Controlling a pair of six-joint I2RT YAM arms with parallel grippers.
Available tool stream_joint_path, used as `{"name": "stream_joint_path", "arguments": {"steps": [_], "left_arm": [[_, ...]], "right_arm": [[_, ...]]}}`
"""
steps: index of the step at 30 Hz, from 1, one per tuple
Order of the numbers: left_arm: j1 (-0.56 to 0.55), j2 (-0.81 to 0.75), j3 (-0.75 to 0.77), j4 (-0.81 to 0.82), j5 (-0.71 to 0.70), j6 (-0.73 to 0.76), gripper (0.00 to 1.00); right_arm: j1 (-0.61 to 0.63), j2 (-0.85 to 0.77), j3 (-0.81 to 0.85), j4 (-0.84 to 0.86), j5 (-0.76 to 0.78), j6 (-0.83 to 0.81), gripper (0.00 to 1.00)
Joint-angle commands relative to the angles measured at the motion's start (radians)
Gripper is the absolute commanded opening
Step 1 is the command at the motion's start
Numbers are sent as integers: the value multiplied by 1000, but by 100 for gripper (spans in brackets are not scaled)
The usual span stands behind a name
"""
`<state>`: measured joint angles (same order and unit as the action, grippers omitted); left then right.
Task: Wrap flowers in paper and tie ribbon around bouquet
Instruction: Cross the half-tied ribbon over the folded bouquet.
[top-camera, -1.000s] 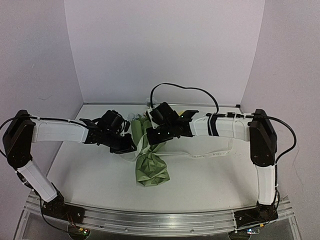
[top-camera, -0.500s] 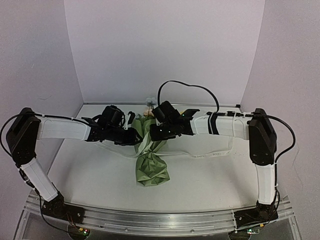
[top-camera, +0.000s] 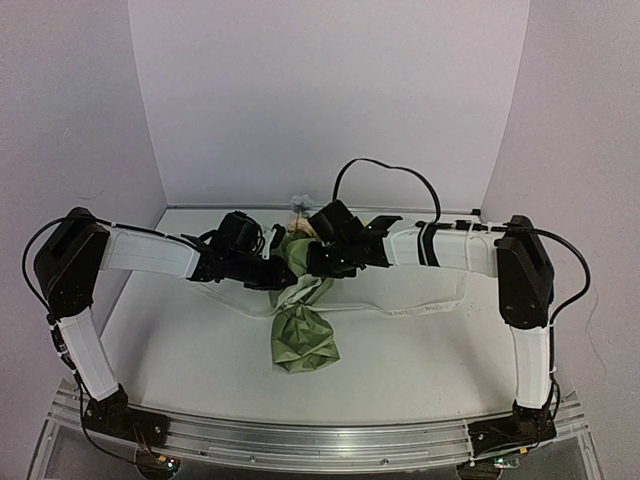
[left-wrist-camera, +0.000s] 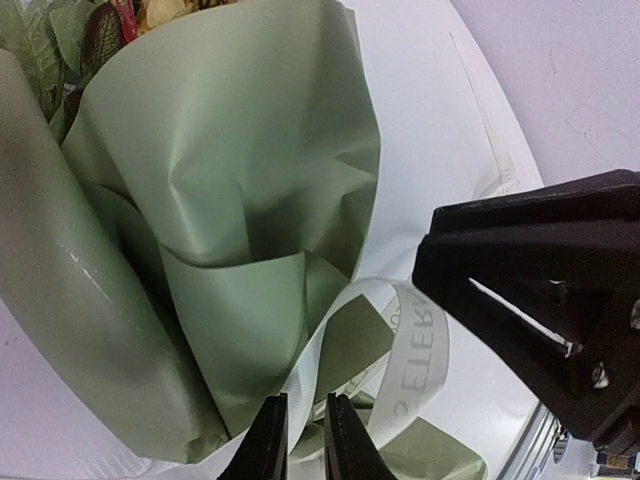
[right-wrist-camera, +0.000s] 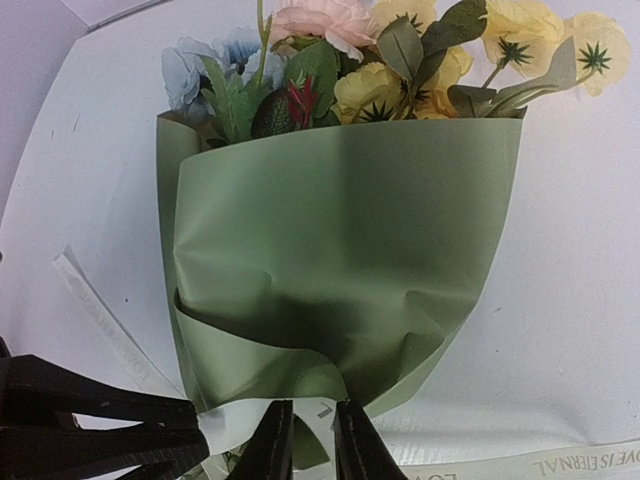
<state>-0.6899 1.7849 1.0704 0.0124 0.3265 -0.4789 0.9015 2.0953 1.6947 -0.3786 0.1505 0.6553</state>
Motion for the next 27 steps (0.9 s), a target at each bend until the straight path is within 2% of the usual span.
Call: {"name": "stream_joint_path", "arguments": {"steps": [1, 5, 7, 12, 18, 22, 27], "left_arm": [[4, 21, 48, 48, 28, -3, 14], [4, 25, 58, 37, 23, -3, 13], [4, 24, 59, 35, 22, -3, 13], [4, 29, 62, 34, 27, -1, 12], [5, 36, 68, 35, 35, -3, 12], [4, 39, 70, 35, 35, -4, 12], [7, 33, 75, 27, 32, -4, 12]], "right_arm": [[-4, -5, 16, -11, 16, 4, 29], [-8, -43, -21, -20, -7, -28, 45], [-16, -50, -38, -21, -47, -34, 48], [-21, -50, -59, -25, -137, -42, 49], [-20, -69, -79, -25, -163, -46, 48], [-20, -75, -75, -25, -188, -42, 38], [-21, -68, -61, -29, -186, -44, 11]]}}
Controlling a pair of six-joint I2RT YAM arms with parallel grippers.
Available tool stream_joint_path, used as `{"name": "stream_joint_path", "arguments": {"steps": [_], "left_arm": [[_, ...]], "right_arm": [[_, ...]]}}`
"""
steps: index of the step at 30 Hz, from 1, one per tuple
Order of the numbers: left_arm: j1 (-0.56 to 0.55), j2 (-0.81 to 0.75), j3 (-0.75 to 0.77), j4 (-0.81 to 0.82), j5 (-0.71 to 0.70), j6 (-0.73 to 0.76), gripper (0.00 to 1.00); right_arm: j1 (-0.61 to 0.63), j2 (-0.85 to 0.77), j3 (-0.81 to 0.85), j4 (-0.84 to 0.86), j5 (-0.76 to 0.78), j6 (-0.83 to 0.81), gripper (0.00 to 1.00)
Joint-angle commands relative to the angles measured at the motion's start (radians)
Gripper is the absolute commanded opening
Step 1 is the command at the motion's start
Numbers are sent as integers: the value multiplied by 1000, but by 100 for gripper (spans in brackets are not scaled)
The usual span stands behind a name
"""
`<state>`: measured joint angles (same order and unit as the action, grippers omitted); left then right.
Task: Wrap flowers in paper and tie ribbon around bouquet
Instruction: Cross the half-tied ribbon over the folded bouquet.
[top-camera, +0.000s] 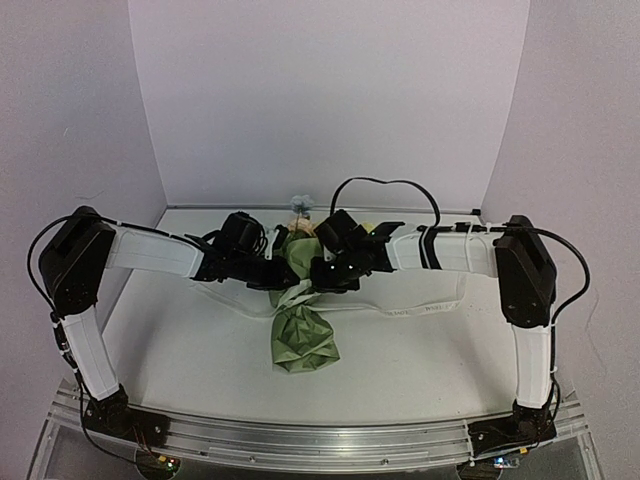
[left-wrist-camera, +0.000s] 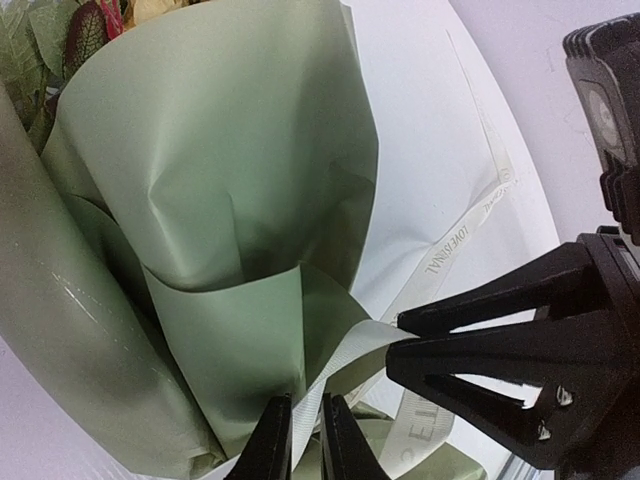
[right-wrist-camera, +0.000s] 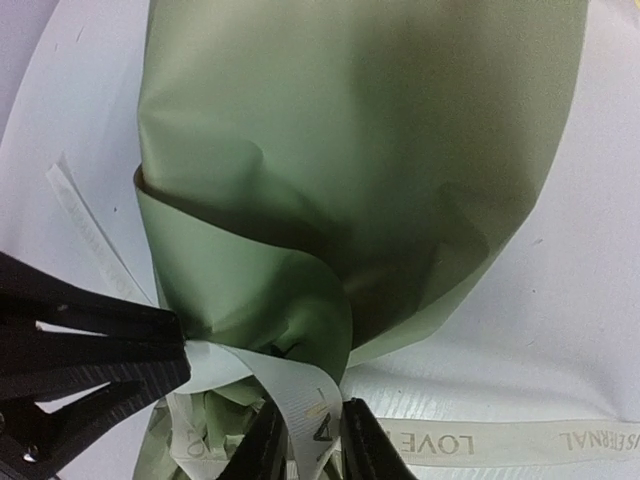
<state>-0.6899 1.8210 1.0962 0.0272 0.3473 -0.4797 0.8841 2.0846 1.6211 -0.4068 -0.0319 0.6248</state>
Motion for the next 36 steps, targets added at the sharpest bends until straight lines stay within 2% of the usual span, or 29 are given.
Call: {"name": "stream_joint_path", "arguments": {"steps": [1, 2, 7, 13, 26, 31, 33, 36], "left_arm": [[9, -9, 49, 8, 7, -2, 13], [14, -18, 43, 6, 5, -3, 14], [46, -72, 4, 23, 19, -8, 20], [59, -48, 5, 21, 43, 7, 22], [49, 13, 26, 64, 114, -44, 13], [54, -78, -37, 101, -4, -75, 29], [55, -80, -33, 97, -27, -59, 39], [56, -45, 5, 69, -32, -13, 45]], "right_arm": [[-4, -56, 21, -7, 9, -17, 4], [-3, -56, 32, -15, 30, -24, 0], [-6, -60, 64, -26, 182, -39, 0], [-9, -26, 106, -6, 279, -19, 0], [-27, -7, 107, 35, 302, -5, 0], [-27, -68, -9, 134, 264, -3, 0], [-27, -75, -28, 143, 252, -4, 0], [-28, -82, -44, 150, 244, 2, 0]]}}
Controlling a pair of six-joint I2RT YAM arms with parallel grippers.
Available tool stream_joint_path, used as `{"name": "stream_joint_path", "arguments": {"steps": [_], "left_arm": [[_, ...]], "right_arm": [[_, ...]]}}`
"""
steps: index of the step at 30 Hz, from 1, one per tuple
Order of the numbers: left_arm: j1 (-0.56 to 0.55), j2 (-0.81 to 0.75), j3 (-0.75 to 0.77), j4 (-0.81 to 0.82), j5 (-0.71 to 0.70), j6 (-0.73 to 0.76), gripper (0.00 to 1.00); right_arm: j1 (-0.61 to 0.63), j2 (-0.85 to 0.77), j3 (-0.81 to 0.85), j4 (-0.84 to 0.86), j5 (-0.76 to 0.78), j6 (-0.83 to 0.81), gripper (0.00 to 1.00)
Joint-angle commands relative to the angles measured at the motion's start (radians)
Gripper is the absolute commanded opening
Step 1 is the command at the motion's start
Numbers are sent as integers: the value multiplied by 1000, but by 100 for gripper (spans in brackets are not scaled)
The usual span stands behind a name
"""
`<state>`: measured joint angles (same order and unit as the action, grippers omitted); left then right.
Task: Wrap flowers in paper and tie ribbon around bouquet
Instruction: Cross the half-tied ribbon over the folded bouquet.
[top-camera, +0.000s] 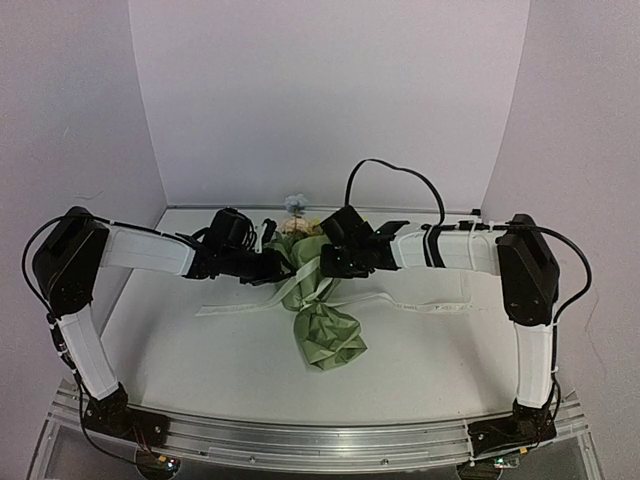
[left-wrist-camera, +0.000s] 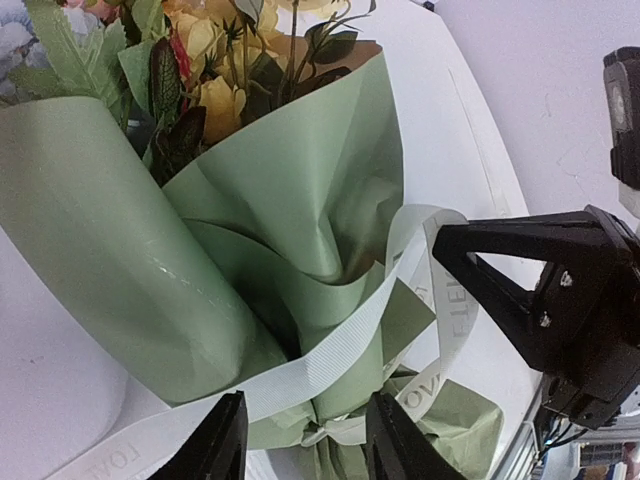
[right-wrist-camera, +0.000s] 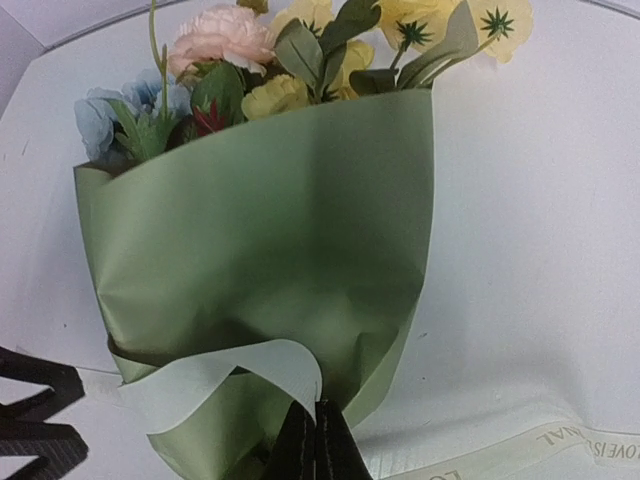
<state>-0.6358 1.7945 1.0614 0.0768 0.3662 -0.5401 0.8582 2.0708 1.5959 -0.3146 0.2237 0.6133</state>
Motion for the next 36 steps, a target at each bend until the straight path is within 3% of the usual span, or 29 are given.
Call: {"name": "stream_joint_path", "arguments": {"steps": [1, 8, 13, 21, 29, 33, 36], "left_arm": [[2, -13, 47, 19, -47, 64, 46], [2, 49, 79, 25, 70, 201, 58], [1, 85, 94, 29, 116, 205, 59], [-5, 53, 55, 57, 124, 168, 39], [-20, 46, 45, 71, 127, 131, 9], [-27, 40, 40, 83, 134, 97, 1], [-39, 48, 39, 94, 129, 56, 0]], "right_arm": [[-2, -71, -23, 61, -12, 14, 0], [-2, -81, -30, 71, -8, 18, 0], [-2, -86, -35, 78, -13, 27, 0], [-2, -85, -31, 81, -20, 33, 0], [-2, -83, -26, 81, -28, 39, 0], [-2, -87, -32, 81, -29, 40, 0], [-2, -93, -41, 81, -37, 38, 0]]}}
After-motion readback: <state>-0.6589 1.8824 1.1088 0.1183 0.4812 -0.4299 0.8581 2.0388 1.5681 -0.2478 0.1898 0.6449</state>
